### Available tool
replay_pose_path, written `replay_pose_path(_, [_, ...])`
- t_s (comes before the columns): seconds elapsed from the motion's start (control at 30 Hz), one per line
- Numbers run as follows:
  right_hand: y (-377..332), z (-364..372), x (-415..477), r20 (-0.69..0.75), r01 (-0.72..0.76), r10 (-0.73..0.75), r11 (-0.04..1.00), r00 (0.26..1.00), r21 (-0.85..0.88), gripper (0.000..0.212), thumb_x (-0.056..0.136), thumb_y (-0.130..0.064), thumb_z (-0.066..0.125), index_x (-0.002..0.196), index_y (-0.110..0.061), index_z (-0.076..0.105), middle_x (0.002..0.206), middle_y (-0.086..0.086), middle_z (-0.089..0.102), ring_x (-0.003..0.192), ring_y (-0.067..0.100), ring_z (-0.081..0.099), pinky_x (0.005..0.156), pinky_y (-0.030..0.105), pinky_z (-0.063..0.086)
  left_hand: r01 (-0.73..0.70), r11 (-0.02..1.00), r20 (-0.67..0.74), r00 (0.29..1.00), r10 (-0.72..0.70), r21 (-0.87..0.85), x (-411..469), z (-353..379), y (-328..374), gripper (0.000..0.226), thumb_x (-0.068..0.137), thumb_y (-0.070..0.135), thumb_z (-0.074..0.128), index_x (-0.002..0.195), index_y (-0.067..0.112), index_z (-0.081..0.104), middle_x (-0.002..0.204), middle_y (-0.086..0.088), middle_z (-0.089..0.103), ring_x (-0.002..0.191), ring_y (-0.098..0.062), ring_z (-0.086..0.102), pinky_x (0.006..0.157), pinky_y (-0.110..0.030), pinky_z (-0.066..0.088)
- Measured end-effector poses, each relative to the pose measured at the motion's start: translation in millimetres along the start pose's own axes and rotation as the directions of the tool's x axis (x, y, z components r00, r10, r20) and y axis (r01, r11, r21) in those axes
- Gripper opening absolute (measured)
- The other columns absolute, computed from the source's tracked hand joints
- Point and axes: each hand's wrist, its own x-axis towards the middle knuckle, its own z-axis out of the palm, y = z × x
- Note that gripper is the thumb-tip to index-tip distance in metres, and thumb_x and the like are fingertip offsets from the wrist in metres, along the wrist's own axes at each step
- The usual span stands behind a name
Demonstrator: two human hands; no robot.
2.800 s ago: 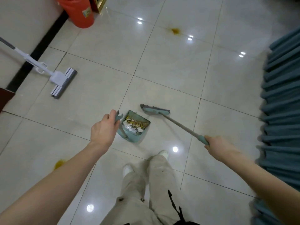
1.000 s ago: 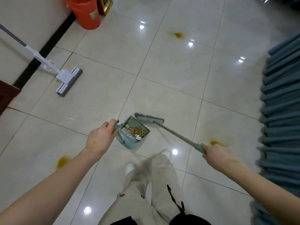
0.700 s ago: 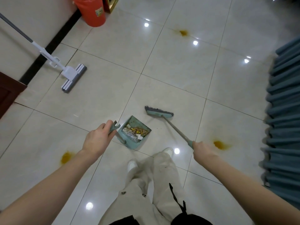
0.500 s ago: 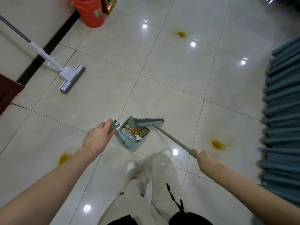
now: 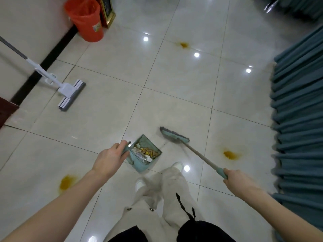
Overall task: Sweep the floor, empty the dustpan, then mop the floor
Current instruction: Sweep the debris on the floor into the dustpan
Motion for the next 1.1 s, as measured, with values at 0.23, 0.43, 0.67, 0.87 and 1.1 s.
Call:
replay_pose_path(0.23, [-4,26,-17,0.014,-0.057,0.058,0.998,0.998,-0.035,0.023,0.098,-0.02,0.044,0.117,-0.016,0.056,0.077,-0.005,0.044,0.075,0.016,0.055,0.052,0.022,0.037,-0.015,0.999,-0.001,1.0,0.015,-0.031,-8,10,17,0.025,0.093,0.035,0.056,0.105,0.025,0.037,0.086,-0.004,0.063,0.06,-0.038,0.062,0.049,-0.033,0.042])
replay_pose_path(0.43, [-10,38,-51,0.062,0.097,-0.086,0.977,0.994,-0.192,0.037,0.098,-0.01,0.036,0.134,-0.019,0.04,0.07,-0.007,0.03,0.058,0.011,0.04,0.064,0.029,0.041,-0.097,0.995,0.011,0.995,0.096,0.022,1,14,33,0.027,0.091,0.034,0.059,0.1,0.022,0.037,0.078,-0.006,0.06,0.055,-0.037,0.06,0.047,-0.035,0.044])
replay_pose_path(0.67, [-3,28,-61,0.051,0.087,-0.083,0.992,0.995,-0.097,0.026,0.097,-0.032,0.046,0.123,-0.028,0.05,0.086,-0.003,0.052,0.071,0.017,0.053,0.058,0.027,0.043,-0.059,0.998,0.034,0.998,0.058,0.032,3,5,27,0.025,0.093,0.037,0.054,0.108,0.02,0.043,0.085,-0.006,0.061,0.062,-0.038,0.062,0.051,-0.035,0.041])
replay_pose_path(0.87, [13,22,-54,0.024,0.005,-0.007,0.998,1.0,0.058,0.025,0.096,-0.034,0.048,0.12,-0.029,0.052,0.087,-0.004,0.059,0.074,0.017,0.059,0.062,0.029,0.049,0.019,1.0,0.032,0.999,-0.019,0.014,5,-10,6,0.023,0.094,0.036,0.052,0.105,0.022,0.038,0.088,-0.006,0.061,0.062,-0.039,0.062,0.052,-0.037,0.044])
replay_pose_path(1.1, [19,-11,-13,-0.011,-0.065,0.068,0.98,0.998,0.187,0.021,0.096,-0.03,0.049,0.115,-0.024,0.056,0.082,-0.002,0.058,0.069,0.015,0.058,0.052,0.028,0.05,0.12,0.991,0.016,0.992,-0.121,0.061,34,-34,-19,0.024,0.095,0.039,0.047,0.108,0.02,0.04,0.098,-0.003,0.062,0.072,-0.036,0.063,0.057,-0.037,0.045])
